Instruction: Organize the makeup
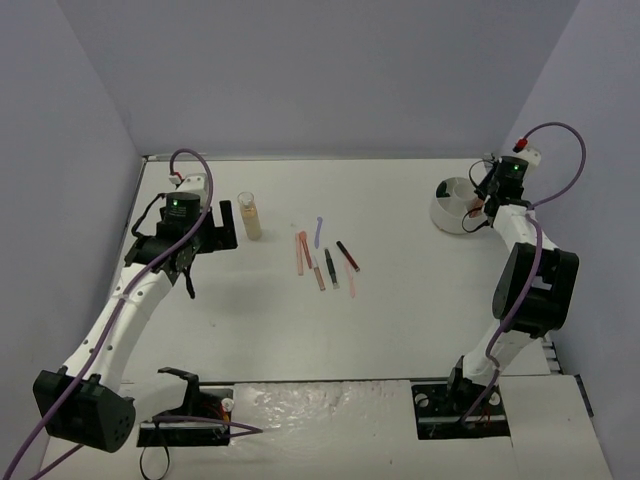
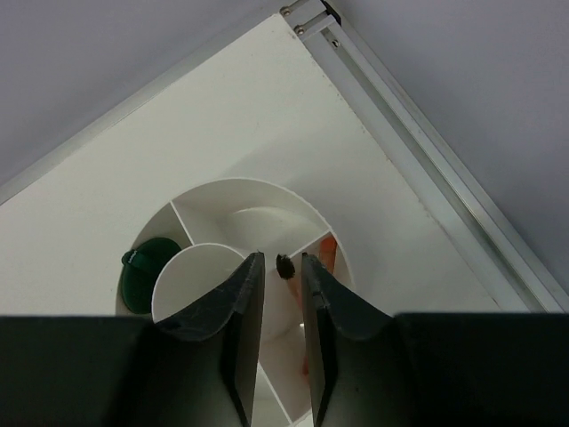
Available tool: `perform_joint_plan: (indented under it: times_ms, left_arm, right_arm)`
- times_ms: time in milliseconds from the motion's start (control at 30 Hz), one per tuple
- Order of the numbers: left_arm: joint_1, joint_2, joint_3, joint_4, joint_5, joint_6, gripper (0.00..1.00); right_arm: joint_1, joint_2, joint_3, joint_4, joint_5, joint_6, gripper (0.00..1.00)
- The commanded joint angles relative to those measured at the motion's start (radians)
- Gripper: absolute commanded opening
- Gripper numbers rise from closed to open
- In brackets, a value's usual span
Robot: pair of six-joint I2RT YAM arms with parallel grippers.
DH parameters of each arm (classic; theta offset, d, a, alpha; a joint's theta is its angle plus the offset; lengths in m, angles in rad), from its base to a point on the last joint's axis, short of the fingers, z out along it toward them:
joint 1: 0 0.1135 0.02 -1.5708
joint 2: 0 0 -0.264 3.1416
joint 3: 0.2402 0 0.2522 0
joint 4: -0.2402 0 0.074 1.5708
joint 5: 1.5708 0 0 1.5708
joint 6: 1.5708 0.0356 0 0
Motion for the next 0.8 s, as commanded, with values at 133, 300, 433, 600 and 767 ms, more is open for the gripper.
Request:
perform_joint_plan:
  times_ms: [133, 300, 433, 600, 767]
  left_arm:
    - [0.02, -0.001, 0.022, 0.054, 0.035, -0.006, 0.97]
    - [0.025, -0.006, 0.016, 0.066, 0.052, -0.02, 0.97]
    - [0.024, -0.002, 0.014, 0.075, 0.094, -0.057, 0.97]
    - [0.006, 0.026, 0.024, 0.08, 0.161, -0.138, 0.97]
    - [-0.138, 0.092, 0.08, 0.069, 0.053, -0.193, 0.97]
  right_arm:
    - [-0.005, -0.059, 0.026, 0.018, -0.022, -0.023, 0.42]
    - [0.017, -0.17, 0.025, -0.049, -0.023, -0.035, 0.53]
    - [0.064, -0.289, 0.008, -0.128, -0.031, -0.046, 0.69]
    - [0.112, -0.473, -0.079, -0.175, -0.114, -0.006, 0.91]
    - [0.149, -0.648, -0.18, -0.182, -0.211, 0.053, 0.98]
